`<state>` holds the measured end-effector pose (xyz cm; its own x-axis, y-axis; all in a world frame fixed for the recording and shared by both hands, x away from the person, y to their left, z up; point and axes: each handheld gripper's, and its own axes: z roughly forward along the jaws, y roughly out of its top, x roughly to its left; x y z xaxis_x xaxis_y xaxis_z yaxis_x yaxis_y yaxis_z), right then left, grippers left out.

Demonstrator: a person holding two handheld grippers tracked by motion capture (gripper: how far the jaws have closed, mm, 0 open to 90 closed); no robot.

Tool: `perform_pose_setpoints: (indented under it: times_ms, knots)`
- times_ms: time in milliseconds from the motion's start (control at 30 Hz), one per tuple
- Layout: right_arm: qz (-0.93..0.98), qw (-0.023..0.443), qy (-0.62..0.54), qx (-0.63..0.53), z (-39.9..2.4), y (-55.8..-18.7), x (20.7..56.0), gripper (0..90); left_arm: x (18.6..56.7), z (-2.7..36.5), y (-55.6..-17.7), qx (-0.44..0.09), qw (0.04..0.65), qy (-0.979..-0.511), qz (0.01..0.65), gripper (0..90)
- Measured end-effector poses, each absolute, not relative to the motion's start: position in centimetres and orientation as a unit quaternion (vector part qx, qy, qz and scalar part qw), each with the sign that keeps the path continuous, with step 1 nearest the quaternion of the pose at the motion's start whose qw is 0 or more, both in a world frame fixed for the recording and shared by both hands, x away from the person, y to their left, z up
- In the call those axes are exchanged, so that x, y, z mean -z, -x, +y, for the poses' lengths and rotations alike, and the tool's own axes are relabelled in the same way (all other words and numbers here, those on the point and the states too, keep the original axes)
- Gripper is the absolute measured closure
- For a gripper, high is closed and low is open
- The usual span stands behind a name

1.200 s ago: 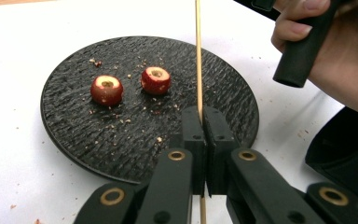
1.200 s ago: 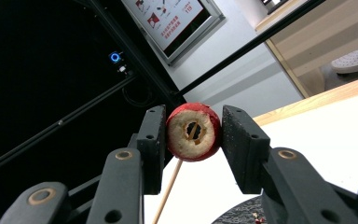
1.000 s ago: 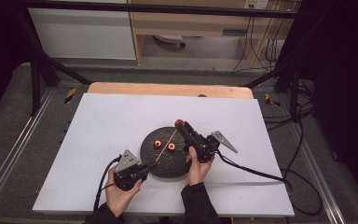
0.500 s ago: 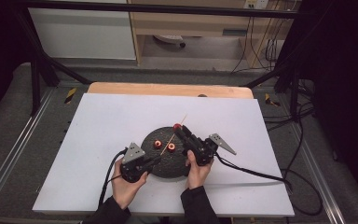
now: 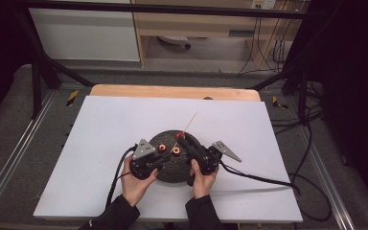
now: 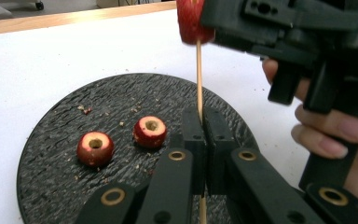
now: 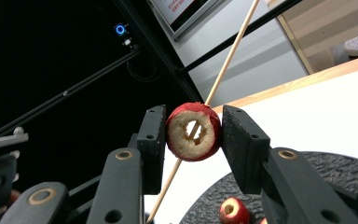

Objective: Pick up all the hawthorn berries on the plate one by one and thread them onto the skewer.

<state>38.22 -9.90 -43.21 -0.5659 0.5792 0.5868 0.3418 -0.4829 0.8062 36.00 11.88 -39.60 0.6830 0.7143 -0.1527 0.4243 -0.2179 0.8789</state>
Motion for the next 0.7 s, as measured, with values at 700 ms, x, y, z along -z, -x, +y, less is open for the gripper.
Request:
perform_pose_setpoints:
  times_ms: [700]
  knots:
    - [0.539, 0.061, -0.454, -0.707, -9.70, -37.29, 43.89, 61.2, 39.63, 11.29, -36.61, -0.148, 0.494, -0.777, 0.360, 88.7]
